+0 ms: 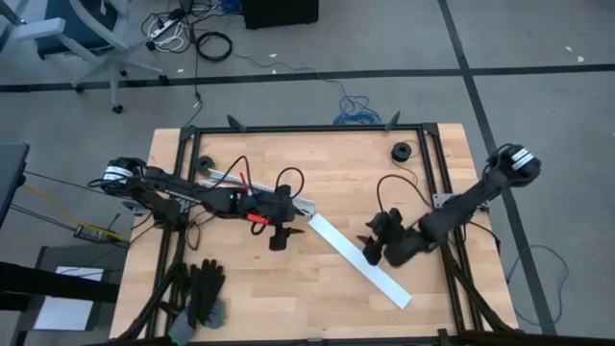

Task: Ziptie cables
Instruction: Close the white cable duct

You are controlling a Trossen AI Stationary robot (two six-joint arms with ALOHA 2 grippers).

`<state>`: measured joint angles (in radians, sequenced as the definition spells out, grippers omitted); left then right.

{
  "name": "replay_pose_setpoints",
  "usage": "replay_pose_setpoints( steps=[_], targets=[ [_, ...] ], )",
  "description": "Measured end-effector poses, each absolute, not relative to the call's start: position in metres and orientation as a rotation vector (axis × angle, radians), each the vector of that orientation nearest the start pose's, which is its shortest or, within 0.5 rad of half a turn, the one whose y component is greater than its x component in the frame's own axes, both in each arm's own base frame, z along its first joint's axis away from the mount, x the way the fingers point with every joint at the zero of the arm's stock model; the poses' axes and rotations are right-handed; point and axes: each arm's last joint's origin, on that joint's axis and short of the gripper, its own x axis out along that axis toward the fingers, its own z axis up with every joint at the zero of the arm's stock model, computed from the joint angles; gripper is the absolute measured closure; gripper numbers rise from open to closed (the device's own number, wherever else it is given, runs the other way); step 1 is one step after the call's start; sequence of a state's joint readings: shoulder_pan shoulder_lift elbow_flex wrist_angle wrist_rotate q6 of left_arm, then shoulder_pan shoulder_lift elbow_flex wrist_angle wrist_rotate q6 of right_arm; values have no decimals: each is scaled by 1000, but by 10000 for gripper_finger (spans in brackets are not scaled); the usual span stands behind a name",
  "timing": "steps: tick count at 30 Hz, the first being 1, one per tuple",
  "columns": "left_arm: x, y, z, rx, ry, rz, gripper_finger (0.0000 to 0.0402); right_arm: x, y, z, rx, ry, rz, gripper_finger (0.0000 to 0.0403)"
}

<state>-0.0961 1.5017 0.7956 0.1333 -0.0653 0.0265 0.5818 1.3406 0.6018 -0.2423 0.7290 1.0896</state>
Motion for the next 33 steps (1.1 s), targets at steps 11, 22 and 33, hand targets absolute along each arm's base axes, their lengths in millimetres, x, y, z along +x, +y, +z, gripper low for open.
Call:
replay_pose_setpoints(
  steps=[11,22,33],
  targets=[
    [307,-20,202,124,565,110,188,207,68,170,385,537,-487,167],
    [297,-20,184,61,604,126,188,214,64,175,455,466,-492,169],
    [264,-19,148,-273,360,172,188,217,59,174,453,545,-398,177]
  ],
)
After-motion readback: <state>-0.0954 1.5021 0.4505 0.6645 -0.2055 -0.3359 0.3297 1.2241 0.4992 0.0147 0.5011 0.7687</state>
